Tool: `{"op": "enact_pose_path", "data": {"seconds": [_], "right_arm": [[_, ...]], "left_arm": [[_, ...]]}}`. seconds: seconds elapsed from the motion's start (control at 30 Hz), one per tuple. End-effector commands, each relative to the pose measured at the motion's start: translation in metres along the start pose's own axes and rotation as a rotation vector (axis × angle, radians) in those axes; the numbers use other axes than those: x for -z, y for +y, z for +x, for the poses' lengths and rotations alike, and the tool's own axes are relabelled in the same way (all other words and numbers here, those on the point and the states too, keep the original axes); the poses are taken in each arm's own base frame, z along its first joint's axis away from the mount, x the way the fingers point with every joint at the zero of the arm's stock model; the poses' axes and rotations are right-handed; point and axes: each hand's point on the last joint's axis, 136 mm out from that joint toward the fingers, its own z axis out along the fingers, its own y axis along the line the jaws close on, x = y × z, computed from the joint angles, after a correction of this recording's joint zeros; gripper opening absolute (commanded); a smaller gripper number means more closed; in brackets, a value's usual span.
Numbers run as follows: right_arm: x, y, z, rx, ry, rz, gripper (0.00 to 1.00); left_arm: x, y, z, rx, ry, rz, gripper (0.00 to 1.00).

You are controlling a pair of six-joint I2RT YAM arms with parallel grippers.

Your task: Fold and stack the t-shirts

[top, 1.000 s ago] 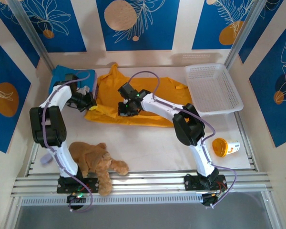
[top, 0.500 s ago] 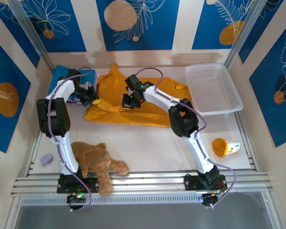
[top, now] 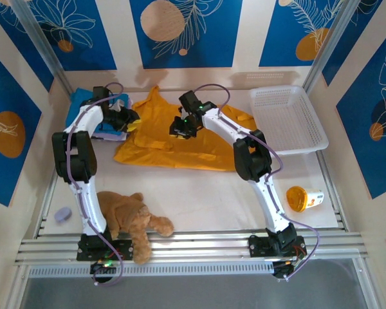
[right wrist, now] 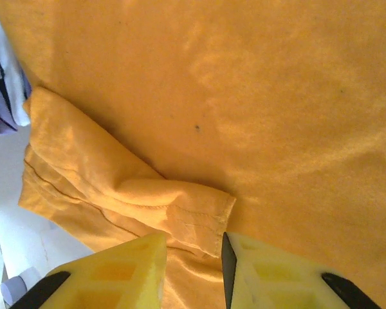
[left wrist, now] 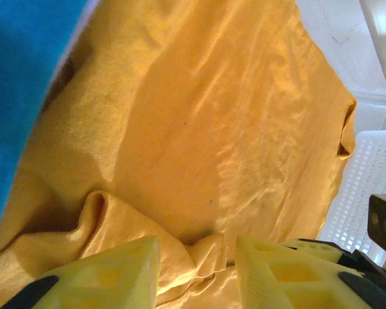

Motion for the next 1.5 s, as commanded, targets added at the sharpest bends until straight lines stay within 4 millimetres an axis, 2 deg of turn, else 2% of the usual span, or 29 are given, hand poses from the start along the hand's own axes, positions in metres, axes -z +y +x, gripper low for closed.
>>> {"op": "enact_pose_path", "data": {"seconds": [0.0, 0.27, 0.4, 0.57, 0.9, 1.1, 1.27, 1.37, 1.47], "right_arm": [[0.028, 0.013, 0.018, 0.035, 0.014, -0.001, 0.32], [0.048, 0.006, 0.035, 0.009, 0.003, -0.007, 0.32], [0.054, -0.001, 0.041, 0.002, 0.004, 0.004, 0.32], [0.061, -0.009, 0.042, -0.013, -0.005, 0.012, 0.32], [0.072, -0.025, 0.042, -0.04, -0.016, 0.017, 0.32], [0.076, -0.029, 0.043, -0.043, -0.015, 0.023, 0.32], [0.079, -0.031, 0.045, -0.048, -0.015, 0.018, 0.32], [0.08, -0.031, 0.048, -0.051, -0.016, 0.016, 0.32], [0.079, -0.03, 0.05, -0.06, -0.013, 0.001, 0.32]], "left_arm": [[0.017, -0.002, 0.021, -0.044, -0.012, -0.037, 0.39], [0.003, 0.037, 0.063, -0.013, 0.024, -0.094, 0.53], [-0.006, 0.046, 0.07, 0.001, 0.031, -0.108, 0.57], [-0.019, 0.053, 0.068, 0.024, 0.049, -0.116, 0.59], [-0.031, 0.039, 0.05, 0.041, 0.034, -0.07, 0.6], [-0.037, 0.013, 0.033, 0.032, 0.021, -0.024, 0.6], [-0.048, -0.035, 0.005, 0.045, 0.018, 0.127, 0.57], [-0.042, -0.066, -0.016, 0.051, -0.034, 0.237, 0.55], [-0.03, -0.077, -0.028, 0.031, -0.093, 0.24, 0.55]]}}
